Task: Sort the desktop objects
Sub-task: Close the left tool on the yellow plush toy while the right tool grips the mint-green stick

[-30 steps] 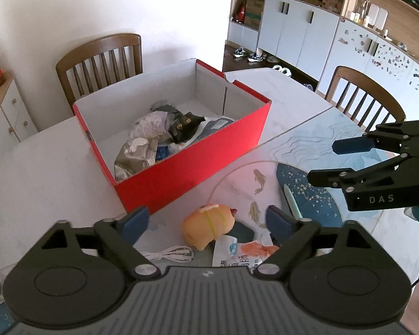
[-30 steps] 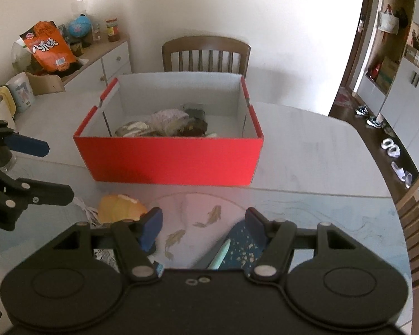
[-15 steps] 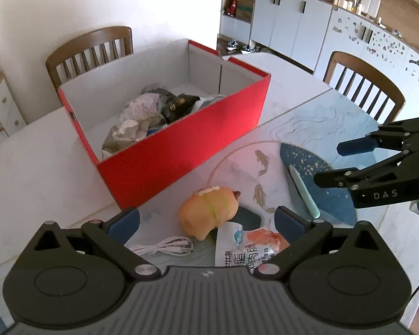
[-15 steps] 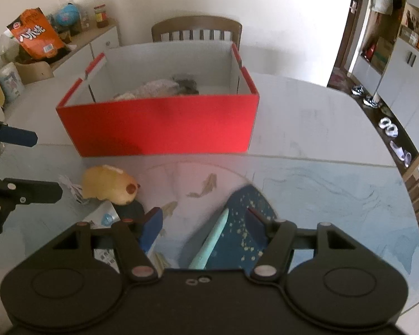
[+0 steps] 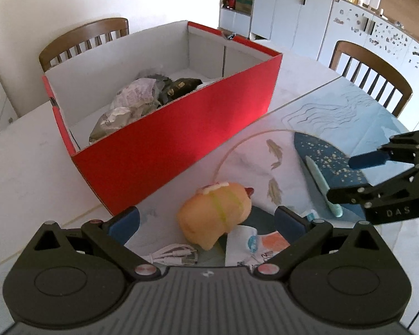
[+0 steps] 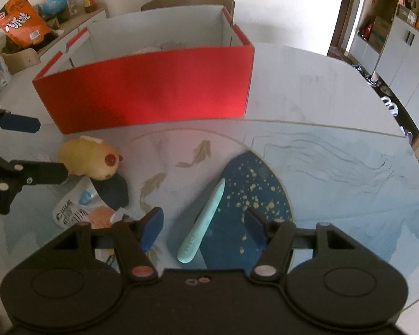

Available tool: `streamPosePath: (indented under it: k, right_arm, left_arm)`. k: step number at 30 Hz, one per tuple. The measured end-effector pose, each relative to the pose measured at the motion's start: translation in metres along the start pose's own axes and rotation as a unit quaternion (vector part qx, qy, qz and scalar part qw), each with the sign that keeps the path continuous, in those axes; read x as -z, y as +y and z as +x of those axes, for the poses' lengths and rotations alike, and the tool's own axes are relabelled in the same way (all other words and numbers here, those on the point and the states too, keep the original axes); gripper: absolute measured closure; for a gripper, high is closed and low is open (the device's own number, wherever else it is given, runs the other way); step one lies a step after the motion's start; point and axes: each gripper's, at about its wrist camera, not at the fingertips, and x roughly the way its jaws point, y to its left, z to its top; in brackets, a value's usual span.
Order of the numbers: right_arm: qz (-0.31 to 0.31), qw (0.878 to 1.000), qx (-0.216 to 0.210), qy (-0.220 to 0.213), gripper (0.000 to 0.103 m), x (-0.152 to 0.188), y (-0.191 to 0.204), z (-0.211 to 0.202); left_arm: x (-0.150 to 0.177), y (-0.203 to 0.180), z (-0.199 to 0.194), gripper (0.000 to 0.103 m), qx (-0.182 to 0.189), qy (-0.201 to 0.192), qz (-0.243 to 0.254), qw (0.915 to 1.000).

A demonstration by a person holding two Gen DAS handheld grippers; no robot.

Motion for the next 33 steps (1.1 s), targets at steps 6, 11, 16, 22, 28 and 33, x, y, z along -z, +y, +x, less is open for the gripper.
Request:
streamPosePath:
  k: [6,11,16,22,28,33]
  right_arm:
    - [-0.005,1.000,0.005,0.004,0.042,0.004,0.002,0.009]
    - [-0.008,1.000,0.005,0.010,0.045,0.005,0.005,0.017]
    - [-0.007,1.000,0.006,0.020,0.048,0.010,0.006,0.023]
    - [0.003,1.000,0.007,0.023,0.048,0.013,0.003,0.024]
    - [0.000,1.000,0.010,0.020,0.050,0.014,0.005,0.023]
    - [-0.010,1.000,0.004,0.017,0.065,0.015,0.009,0.021]
  left_arm:
    - [0.001,0.002,0.013,0.000,0.001,0.004,-0.002,1.0000]
    - [0.001,0.005,0.020,0.000,0.002,0.007,-0.004,1.0000]
    - [0.002,0.008,0.025,0.001,0.007,0.010,-0.005,0.9999]
    - [0.005,0.007,0.035,0.001,0.011,0.020,-0.002,0.9997]
    - [0.004,0.007,0.044,0.004,0.007,0.024,0.000,0.9997]
    - [0.002,0.005,0.045,0.012,0.004,0.024,0.005,0.9997]
